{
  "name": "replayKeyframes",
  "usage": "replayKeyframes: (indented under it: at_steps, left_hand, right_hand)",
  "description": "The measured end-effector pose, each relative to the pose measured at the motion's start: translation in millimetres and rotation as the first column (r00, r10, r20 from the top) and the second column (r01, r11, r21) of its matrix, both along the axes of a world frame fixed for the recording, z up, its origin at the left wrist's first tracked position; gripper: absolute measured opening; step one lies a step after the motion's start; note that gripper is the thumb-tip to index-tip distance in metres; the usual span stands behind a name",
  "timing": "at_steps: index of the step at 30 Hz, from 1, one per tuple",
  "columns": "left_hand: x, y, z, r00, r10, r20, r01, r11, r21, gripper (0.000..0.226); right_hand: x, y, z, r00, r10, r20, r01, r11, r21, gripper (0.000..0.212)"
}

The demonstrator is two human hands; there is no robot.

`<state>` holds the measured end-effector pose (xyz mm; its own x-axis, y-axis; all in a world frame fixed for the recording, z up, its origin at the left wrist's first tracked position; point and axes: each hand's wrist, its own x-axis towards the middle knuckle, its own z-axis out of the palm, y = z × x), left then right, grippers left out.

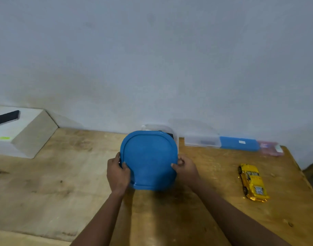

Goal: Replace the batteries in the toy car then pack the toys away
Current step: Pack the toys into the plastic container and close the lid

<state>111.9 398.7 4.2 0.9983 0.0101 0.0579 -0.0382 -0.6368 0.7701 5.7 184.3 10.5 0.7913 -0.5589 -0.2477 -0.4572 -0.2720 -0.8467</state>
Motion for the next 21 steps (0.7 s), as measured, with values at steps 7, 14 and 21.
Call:
replayKeyframes:
  at_steps: [7,14,21]
  left_hand:
    - [44,-26,-15,0.996,-0.086,-0.008,0.086,0.996,-0.025,0.044]
    - [72,-41,-24,0.993,-0.12,-0.009,0.119,0.992,-0.035,0.046]
    - [81,-48,-31,0.995,-0.103,0.003,0.103,0.995,-0.017,0.038]
  right_hand:
    - [29,-17,-6,0.994,-0.109,0.025,0.11,0.993,-0.033,0.004]
    - [50,-27,-13,0.985,-0.118,0.126,0.135,0.982,-0.134,0.011]
    - [61,-17,-20,0.977,-0.16,0.141,0.164,0.986,-0.022,0.014]
